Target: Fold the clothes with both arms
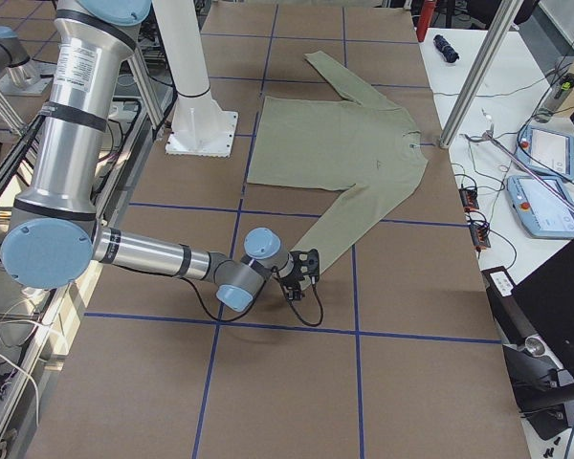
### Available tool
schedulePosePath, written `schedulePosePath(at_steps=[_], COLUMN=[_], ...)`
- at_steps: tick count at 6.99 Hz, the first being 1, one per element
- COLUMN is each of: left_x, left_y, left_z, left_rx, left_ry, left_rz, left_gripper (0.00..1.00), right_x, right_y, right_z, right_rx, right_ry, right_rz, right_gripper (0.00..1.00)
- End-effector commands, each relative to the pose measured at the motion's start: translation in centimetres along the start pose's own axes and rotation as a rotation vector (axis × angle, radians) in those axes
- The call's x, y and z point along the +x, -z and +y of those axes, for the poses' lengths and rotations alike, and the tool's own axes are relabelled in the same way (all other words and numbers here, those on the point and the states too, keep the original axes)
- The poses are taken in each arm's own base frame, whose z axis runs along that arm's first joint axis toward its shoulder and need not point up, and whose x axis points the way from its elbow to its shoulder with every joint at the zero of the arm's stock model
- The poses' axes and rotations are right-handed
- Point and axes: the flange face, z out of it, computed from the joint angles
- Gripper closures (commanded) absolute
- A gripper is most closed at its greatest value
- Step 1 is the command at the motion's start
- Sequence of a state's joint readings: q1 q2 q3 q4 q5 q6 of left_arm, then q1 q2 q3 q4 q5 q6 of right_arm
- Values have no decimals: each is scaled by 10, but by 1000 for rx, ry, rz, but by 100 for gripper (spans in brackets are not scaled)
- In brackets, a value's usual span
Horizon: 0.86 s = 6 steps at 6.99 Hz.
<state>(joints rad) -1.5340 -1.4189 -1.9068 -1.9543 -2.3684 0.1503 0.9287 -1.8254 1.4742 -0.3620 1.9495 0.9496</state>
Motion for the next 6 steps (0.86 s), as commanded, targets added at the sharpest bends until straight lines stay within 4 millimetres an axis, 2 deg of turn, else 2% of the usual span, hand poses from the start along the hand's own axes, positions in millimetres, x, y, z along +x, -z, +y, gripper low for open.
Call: schedulePosePath(at_steps=[1,2,4,5,6], left_x=[0,0,0,0,0], left_y=[0,0,0,0,0], left_z=[0,0,0,0,0], left_rx=[1,0,0,0,0], left_ry=[-1,0,0,0,0], left_rz=[0,0,0,0,0], left_gripper=[0,0,0,0,0], right_x=[0,0,-5,-15,-36], right_y=[-1,-1,2,7,22], right_z=[1,2,0,-5,-16], right_rx=[-3,-4,0,2,-9], right_ry=[2,3,11,15,9], right_rz=[1,1,-8,-25,-40], right_gripper=[83,100,100,100,100])
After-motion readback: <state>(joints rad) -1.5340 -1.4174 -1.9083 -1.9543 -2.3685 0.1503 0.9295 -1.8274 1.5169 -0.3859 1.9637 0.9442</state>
